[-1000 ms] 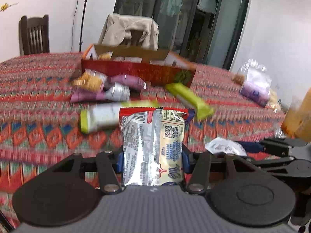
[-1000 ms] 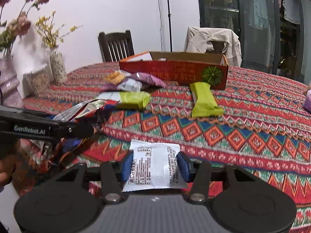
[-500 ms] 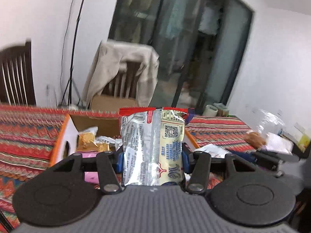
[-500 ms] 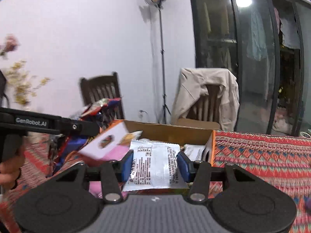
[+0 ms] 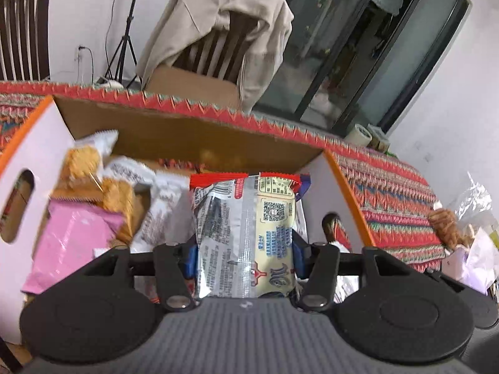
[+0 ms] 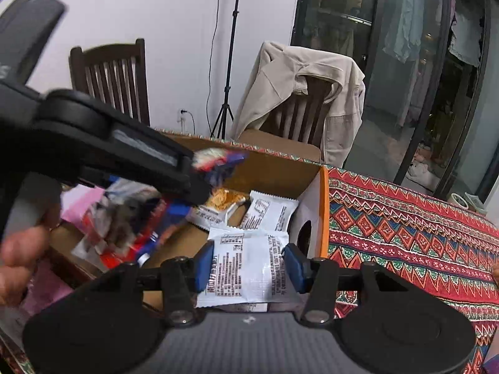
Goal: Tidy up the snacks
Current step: 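Carry both packets into the box and open both grippers, then move both grippers back over the snack pile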
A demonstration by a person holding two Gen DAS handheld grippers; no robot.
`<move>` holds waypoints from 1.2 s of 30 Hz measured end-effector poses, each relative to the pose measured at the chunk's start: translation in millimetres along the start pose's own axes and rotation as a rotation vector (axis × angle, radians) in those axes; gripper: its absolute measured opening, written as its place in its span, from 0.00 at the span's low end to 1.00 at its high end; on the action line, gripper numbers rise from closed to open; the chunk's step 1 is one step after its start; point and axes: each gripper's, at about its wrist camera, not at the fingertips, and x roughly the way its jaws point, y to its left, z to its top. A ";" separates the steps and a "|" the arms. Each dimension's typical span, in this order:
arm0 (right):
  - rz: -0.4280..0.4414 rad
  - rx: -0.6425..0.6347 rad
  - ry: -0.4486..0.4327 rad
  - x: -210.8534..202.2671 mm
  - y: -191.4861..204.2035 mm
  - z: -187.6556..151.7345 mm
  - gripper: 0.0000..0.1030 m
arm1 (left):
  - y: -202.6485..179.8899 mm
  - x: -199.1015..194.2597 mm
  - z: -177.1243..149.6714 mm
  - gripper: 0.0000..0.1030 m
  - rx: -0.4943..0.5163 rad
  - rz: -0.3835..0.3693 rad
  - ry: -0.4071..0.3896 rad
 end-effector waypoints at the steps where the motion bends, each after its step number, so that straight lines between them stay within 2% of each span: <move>1: 0.002 -0.001 0.008 2.7 0.3 -0.8 0.48 | 0.2 1.3 -2.2 0.62 0.000 -0.004 0.010; 2: 0.002 0.002 0.009 2.8 -0.1 -1.5 0.48 | 0.5 2.2 -3.3 0.66 0.000 -0.006 0.014; 5: 0.014 0.012 0.010 -3.6 -4.5 -5.9 0.49 | 1.0 -5.3 -3.3 0.68 0.028 -0.006 0.008; 9: 0.022 0.023 -0.018 -18.8 -11.6 -3.4 0.52 | -0.9 -36.2 0.1 0.69 0.098 0.001 -0.022; 14: 0.041 0.051 -0.092 -58.1 -24.2 4.9 0.53 | -7.0 -105.1 -5.6 0.71 0.201 -0.001 -0.101; 17: 0.048 0.045 -0.147 -92.5 -28.3 7.4 0.59 | -9.9 -153.3 -21.5 0.74 0.265 0.007 -0.172; 22: 0.058 0.020 -0.231 -155.6 -31.9 3.4 0.65 | -12.0 -223.1 -62.3 0.76 0.353 -0.005 -0.258; 26: 0.050 -0.004 -0.269 -201.1 -29.9 -10.0 0.68 | -15.3 -271.7 -100.3 0.82 0.399 0.024 -0.338; 29: 0.053 -0.019 -0.294 -233.8 -26.9 -24.5 0.73 | -15.0 -305.3 -134.2 0.86 0.432 0.034 -0.405; 32: 0.070 -0.021 -0.321 -265.0 -22.3 -45.5 0.75 | -11.5 -331.0 -170.3 0.89 0.438 0.056 -0.469; 36: 0.111 -0.006 -0.333 -294.8 -16.2 -80.5 0.75 | -5.5 -351.2 -211.2 0.89 0.402 0.063 -0.491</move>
